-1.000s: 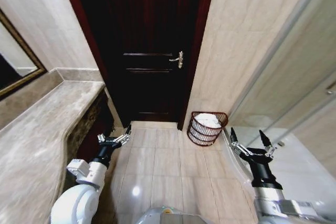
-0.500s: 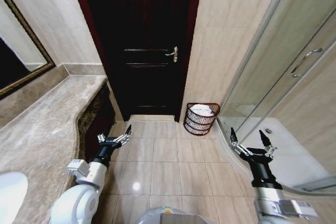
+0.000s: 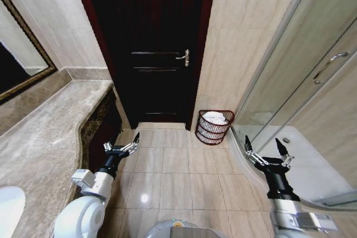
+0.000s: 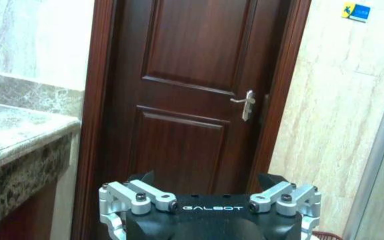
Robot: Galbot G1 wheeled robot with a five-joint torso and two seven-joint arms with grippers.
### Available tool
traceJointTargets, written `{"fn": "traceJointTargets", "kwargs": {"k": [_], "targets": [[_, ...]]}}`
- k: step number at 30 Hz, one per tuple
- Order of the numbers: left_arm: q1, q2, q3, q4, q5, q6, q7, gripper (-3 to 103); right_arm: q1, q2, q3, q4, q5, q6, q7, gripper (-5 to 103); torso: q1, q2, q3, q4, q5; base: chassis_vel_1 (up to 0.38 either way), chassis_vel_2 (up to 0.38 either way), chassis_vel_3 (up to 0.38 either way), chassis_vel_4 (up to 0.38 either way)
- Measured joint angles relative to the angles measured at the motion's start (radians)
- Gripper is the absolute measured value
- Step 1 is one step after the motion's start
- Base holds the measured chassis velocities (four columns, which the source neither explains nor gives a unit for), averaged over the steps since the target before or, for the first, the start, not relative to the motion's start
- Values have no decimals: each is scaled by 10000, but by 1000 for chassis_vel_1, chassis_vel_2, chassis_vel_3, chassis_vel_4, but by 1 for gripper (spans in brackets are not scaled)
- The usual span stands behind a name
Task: Discard the used towel into the hamper.
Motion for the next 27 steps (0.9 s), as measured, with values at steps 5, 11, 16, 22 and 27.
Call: {"fn": "traceJointTargets", "kwargs": {"k": [5,11,16,22,27], "targets": [[0,0,0,0,0,0,0,100,0,0,0,0,0,0,0,100,2,0,1,0,1,0,0,0,0],[0,0,0,0,0,0,0,100,0,0,0,0,0,0,0,100,2,0,0,0,0,0,0,0,0],[0,-1,0,0,0,0,0,100,0,0,0,0,0,0,0,100,2,1,0,0,0,0,0,0,0],[0,0,0,0,0,0,0,100,0,0,0,0,0,0,0,100,2,1,1,0,0,0,0,0,0],[0,0,0,0,0,0,0,100,0,0,0,0,0,0,0,100,2,1,1,0,0,0,0,0,0]]}}
